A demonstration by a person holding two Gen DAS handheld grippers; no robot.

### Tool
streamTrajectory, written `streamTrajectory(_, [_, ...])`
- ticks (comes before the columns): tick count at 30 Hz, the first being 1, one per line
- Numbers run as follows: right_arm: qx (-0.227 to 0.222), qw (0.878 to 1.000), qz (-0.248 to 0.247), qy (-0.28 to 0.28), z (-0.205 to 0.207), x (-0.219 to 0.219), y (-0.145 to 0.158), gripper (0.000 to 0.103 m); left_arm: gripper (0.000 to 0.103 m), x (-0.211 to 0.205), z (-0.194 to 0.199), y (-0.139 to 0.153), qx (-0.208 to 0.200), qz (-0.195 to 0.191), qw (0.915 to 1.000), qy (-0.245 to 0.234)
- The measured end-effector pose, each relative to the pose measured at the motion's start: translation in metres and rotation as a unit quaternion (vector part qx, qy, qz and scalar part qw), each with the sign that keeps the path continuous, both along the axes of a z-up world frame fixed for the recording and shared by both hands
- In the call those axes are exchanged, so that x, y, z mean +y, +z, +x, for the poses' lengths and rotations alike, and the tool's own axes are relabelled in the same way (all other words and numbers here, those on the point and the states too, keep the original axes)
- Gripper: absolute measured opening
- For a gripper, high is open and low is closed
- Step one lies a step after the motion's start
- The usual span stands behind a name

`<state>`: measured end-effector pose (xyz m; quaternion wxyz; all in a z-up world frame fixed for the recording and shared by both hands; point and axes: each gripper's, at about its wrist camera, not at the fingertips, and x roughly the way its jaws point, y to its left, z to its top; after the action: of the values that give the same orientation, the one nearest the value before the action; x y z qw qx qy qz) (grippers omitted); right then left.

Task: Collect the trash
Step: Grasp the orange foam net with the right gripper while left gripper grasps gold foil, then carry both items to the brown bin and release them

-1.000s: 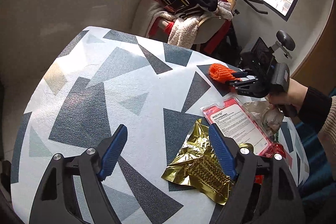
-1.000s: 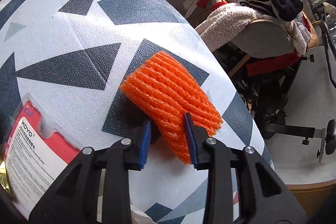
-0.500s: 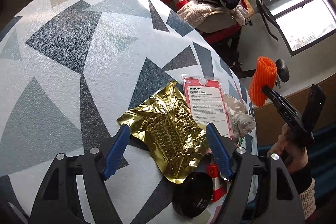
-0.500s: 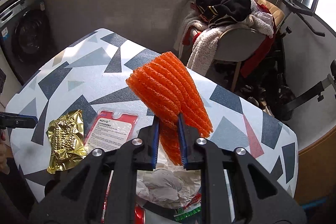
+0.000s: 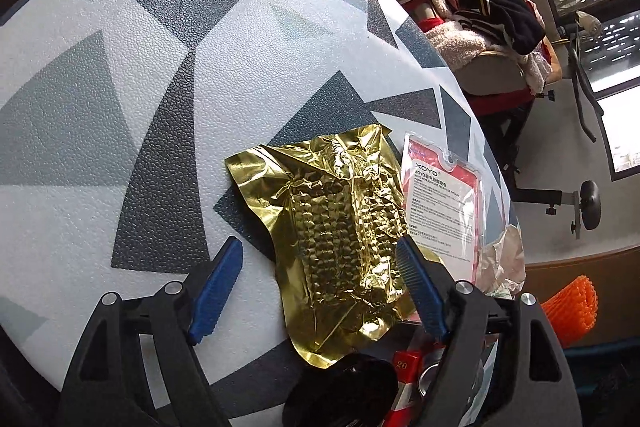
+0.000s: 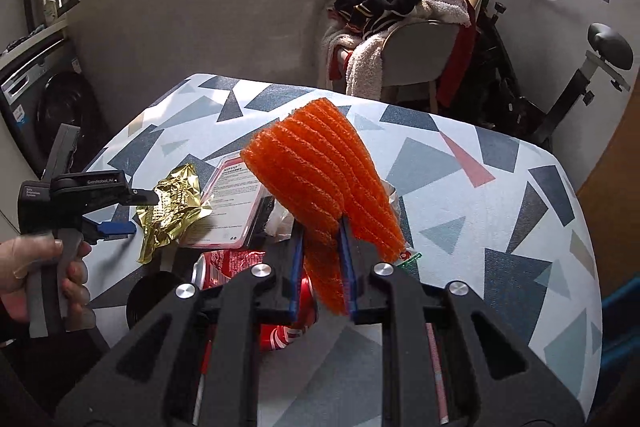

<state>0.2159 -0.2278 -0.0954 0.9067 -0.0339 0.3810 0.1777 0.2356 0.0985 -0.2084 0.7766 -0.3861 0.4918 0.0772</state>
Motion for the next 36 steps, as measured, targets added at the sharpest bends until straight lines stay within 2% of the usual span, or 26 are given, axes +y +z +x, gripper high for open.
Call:
streamTrajectory(3, [-0.011, 1.0, 0.02, -0.012, -0.002, -0.009, 0.006, 0.019, 0.076, -0.012, 0.003, 0.002, 0.001, 0.046, 0.9989, -0.001])
streamTrajectory(6, [-0.018, 0.999, 0.03, -0.018, -0.006, -0.013, 0.009, 0.019, 0.077, -0.03, 0.007, 0.003, 0.012, 0.11, 0.9936, -0.02])
streamTrajectory(7, [-0.019, 0.999, 0.033, -0.017, -0.008, -0.013, 0.009, 0.019, 0.077, -0.032, 0.007, 0.002, 0.014, 0.121, 0.9923, -0.021])
streamTrajectory(9, [-0.022, 0.999, 0.034, -0.016, -0.012, -0.012, 0.009, 0.019, 0.077, -0.031, 0.006, 0.002, 0.009, 0.12, 0.9926, -0.012])
streamTrajectory(11, [-0.022, 0.999, 0.034, -0.016, -0.014, -0.012, 0.008, 0.019, 0.07, -0.028, 0.005, 0.003, 0.009, 0.126, 0.9919, -0.006])
streamTrajectory(12, [-0.022, 0.999, 0.035, -0.016, -0.015, -0.012, 0.008, 0.019, 0.048, -0.025, 0.004, 0.004, -0.001, 0.121, 0.9927, -0.007])
streamTrajectory(13, [-0.02, 0.999, 0.038, -0.017, -0.016, -0.013, 0.008, 0.019, 0.042, -0.021, 0.004, 0.002, -0.011, 0.096, 0.9952, -0.012])
streamTrajectory(16, [-0.019, 0.999, 0.04, -0.016, -0.018, -0.012, 0.007, 0.019, 0.037, -0.013, 0.004, 0.004, -0.023, 0.076, 0.9967, -0.019])
streamTrajectory(19, [-0.023, 0.999, 0.041, -0.017, -0.02, -0.012, 0.011, 0.019, 0.032, -0.005, 0.003, 0.016, -0.048, 0.086, 0.9949, -0.022])
streamTrajectory(23, [-0.032, 0.998, 0.048, -0.024, -0.024, -0.013, 0.018, 0.019, 0.032, 0.006, 0.0, 0.039, -0.08, 0.102, 0.991, -0.031])
streamTrajectory(30, [-0.047, 0.994, 0.083, -0.058, -0.046, -0.018, 0.027, 0.019, 0.032, 0.001, -0.017, 0.086, -0.141, 0.157, 0.9727, -0.097])
streamTrajectory(36, [-0.036, 0.992, 0.1, -0.068, -0.077, -0.015, 0.02, 0.019, 0.032, -0.018, -0.052, 0.11, -0.193, 0.189, 0.9483, -0.167])
